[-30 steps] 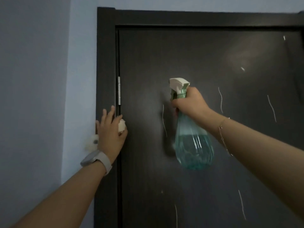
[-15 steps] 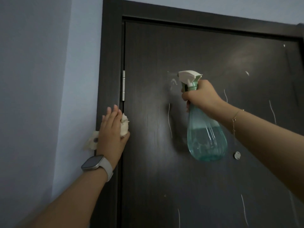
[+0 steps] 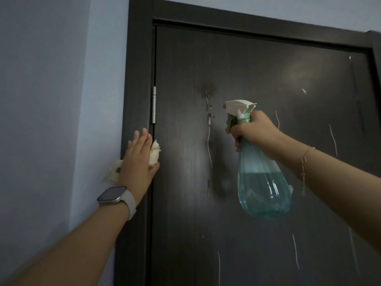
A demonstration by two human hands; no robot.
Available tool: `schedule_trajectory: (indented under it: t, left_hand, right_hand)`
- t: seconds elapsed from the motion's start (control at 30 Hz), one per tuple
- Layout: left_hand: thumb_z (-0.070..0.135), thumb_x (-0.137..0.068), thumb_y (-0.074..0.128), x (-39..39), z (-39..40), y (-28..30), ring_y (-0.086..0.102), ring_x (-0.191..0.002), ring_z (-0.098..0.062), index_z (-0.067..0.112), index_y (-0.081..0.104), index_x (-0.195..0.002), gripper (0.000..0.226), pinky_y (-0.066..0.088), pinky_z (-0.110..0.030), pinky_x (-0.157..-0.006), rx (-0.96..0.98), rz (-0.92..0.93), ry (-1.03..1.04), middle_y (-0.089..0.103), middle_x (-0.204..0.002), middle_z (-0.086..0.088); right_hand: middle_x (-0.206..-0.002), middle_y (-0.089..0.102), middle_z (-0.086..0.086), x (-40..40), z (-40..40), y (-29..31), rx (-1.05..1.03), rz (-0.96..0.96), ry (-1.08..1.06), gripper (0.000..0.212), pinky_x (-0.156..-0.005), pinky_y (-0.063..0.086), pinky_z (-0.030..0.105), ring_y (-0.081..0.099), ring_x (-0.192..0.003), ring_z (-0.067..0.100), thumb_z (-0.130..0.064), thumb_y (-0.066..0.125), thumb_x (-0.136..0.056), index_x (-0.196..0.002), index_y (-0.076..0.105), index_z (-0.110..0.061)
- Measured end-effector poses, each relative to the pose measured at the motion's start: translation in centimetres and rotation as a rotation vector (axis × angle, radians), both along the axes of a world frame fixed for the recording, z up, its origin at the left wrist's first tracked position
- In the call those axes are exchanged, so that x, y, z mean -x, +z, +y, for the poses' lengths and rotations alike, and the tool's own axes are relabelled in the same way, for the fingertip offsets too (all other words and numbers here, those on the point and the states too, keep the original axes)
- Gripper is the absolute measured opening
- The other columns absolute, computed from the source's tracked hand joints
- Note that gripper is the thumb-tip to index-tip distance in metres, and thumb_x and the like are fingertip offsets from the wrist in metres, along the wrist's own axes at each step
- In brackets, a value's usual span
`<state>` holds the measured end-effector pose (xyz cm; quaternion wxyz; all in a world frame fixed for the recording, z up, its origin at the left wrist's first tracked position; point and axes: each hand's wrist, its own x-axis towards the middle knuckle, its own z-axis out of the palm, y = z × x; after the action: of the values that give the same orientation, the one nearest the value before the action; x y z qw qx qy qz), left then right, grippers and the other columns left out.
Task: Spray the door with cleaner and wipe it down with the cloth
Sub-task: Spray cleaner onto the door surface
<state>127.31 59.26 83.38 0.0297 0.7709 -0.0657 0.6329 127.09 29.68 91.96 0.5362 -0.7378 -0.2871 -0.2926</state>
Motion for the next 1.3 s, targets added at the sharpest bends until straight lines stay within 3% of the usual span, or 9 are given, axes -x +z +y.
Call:
schedule_trajectory:
  t: [0.17, 0.33, 0.5, 0.67, 0.8, 0.9, 1.0, 1.13, 1.3]
  left_hand:
    - [0.004, -0.082, 0.073, 0.2, -0.3, 0.2, 0.01, -0.148, -0.032, 0.001, 0.03, -0.15, 0.081, 0.005, -0.042, -0.12, 0.011, 0.032, 0.031, 0.019, -0.16, -0.014]
    - [0.006, -0.084, 0.071, 0.6, -0.4, 0.3, 0.005, -0.149, -0.03, 0.001, 0.026, -0.151, 0.08, 0.001, -0.039, -0.12, 0.017, 0.057, 0.036, 0.015, -0.162, -0.013]
    - [0.006, -0.085, 0.07, 0.7, -0.6, 0.4, 0.005, -0.15, -0.03, 0.001, 0.026, -0.151, 0.08, 0.001, -0.039, -0.119, 0.024, 0.076, 0.05, 0.014, -0.162, -0.013]
    - [0.004, -0.086, 0.068, 1.3, -1.5, -0.9, 0.008, -0.15, -0.029, 0.003, 0.037, -0.147, 0.068, 0.005, -0.039, -0.12, 0.051, 0.074, -0.008, 0.013, -0.162, -0.012]
    - [0.0, -0.078, 0.075, 1.4, -2.9, -6.7, 0.024, -0.146, -0.028, 0.008, 0.056, -0.134, 0.06, 0.026, -0.048, -0.117, -0.012, 0.081, -0.148, 0.026, -0.159, -0.009]
    - [0.004, -0.075, 0.079, 0.5, -3.8, -11.2, 0.025, -0.146, -0.026, 0.01, 0.059, -0.132, 0.06, 0.018, -0.042, -0.121, -0.111, 0.157, -0.149, 0.031, -0.156, -0.009]
    - [0.012, -0.075, 0.08, -0.3, -3.4, -14.0, 0.027, -0.144, -0.024, 0.012, 0.056, -0.136, 0.065, 0.011, -0.037, -0.121, -0.18, 0.237, -0.016, 0.034, -0.155, -0.009]
    - [0.031, -0.088, 0.055, -0.8, -2.0, -15.3, 0.028, -0.145, -0.026, 0.013, 0.05, -0.14, 0.056, 0.01, -0.037, -0.122, -0.246, 0.189, 0.113, 0.03, -0.157, -0.011]
    - [0.036, -0.089, 0.047, -1.4, -1.5, -15.4, 0.026, -0.146, -0.025, 0.013, 0.047, -0.142, 0.058, 0.012, -0.038, -0.122, -0.308, 0.121, 0.192, 0.028, -0.158, -0.011]
  right_hand:
    - [-0.069, 0.055, 0.02, 0.2, -0.2, -0.9, 0.045, 0.034, -0.035, 0.025, -0.063, 0.055, 0.054, 0.055, -0.054, 0.028, 0.007, 0.056, -0.072, -0.094, 0.059, 0.018]
    - [-0.062, 0.053, 0.016, 0.3, -0.3, -1.7, 0.054, 0.06, -0.042, 0.022, -0.063, 0.055, 0.047, 0.055, -0.053, 0.028, 0.007, 0.056, -0.076, -0.095, 0.06, 0.017]
    - [-0.06, 0.055, 0.016, -0.2, -0.4, -2.7, 0.059, 0.068, -0.034, 0.019, -0.066, 0.056, 0.054, 0.056, -0.054, 0.028, 0.005, 0.055, -0.076, -0.091, 0.062, 0.014]
    - [-0.054, 0.054, 0.015, -0.1, -0.8, -5.0, 0.059, 0.107, 0.019, 0.008, -0.061, 0.053, 0.042, 0.057, -0.051, 0.028, 0.007, 0.054, -0.074, -0.078, 0.06, 0.009]
    - [-0.054, 0.055, 0.015, 0.1, -1.2, -8.4, 0.054, 0.112, 0.045, 0.01, -0.049, 0.049, 0.028, 0.055, -0.045, 0.023, 0.008, 0.055, -0.076, -0.071, 0.057, 0.0]
    - [-0.051, 0.055, 0.012, -0.1, -1.2, -12.3, 0.037, 0.131, 0.051, 0.017, -0.044, 0.046, 0.024, 0.054, -0.04, 0.017, 0.009, 0.057, -0.077, -0.065, 0.056, -0.003]
    - [-0.049, 0.055, 0.008, -0.6, -1.0, -16.8, 0.0, 0.161, 0.046, 0.021, -0.045, 0.046, 0.025, 0.053, -0.04, 0.015, 0.008, 0.057, -0.077, -0.062, 0.057, -0.007]
    - [-0.045, 0.055, 0.003, -1.1, -0.3, -22.1, 0.002, 0.192, 0.029, 0.021, -0.05, 0.046, 0.031, 0.054, -0.041, 0.013, 0.006, 0.059, -0.074, -0.059, 0.059, -0.008]
    - [-0.041, 0.05, -0.012, -0.9, 0.8, -26.4, -0.043, 0.185, 0.047, 0.036, -0.043, 0.036, 0.015, 0.041, -0.04, -0.001, 0.012, 0.058, -0.073, -0.06, 0.051, -0.021]
